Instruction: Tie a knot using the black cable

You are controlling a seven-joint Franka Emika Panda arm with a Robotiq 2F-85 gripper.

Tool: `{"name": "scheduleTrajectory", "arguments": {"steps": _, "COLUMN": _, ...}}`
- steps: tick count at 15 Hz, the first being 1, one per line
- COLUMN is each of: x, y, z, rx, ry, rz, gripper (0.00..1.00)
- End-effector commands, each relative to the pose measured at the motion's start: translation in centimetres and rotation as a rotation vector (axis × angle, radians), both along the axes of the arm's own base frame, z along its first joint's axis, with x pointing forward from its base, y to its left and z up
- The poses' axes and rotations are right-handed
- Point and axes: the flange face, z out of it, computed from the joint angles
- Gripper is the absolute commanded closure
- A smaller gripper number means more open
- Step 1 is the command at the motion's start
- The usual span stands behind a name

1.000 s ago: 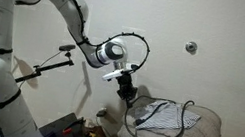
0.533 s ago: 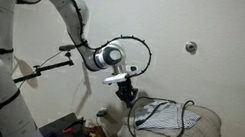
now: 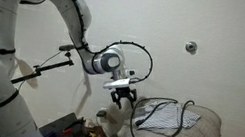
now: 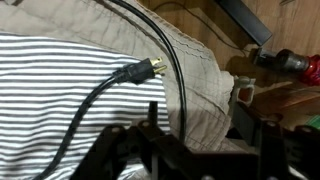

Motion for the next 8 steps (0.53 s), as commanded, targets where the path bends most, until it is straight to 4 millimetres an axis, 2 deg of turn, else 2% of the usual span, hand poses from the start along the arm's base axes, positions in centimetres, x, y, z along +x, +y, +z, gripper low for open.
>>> {"name": "scheduleTrajectory", "arguments": {"steps": 1, "x": -0.7, "y": 1.0, "z": 0.2, "rx": -0.024, "ry": 0.048, "rz": 0.068, "gripper": 0.00}}
{"name": "scheduleTrajectory", "arguments": {"steps": 5, "x": -0.9, "y": 0.3, "z": 0.8, "rx": -0.110, "ry": 0.084, "rz": 0.019, "gripper": 0.00}}
{"name": "scheduleTrajectory", "arguments": {"steps": 8, "x": -0.8, "y": -1.4, "z": 0.8, "rx": -0.129, "ry": 0.086, "rz": -0.067, "gripper": 0.00}}
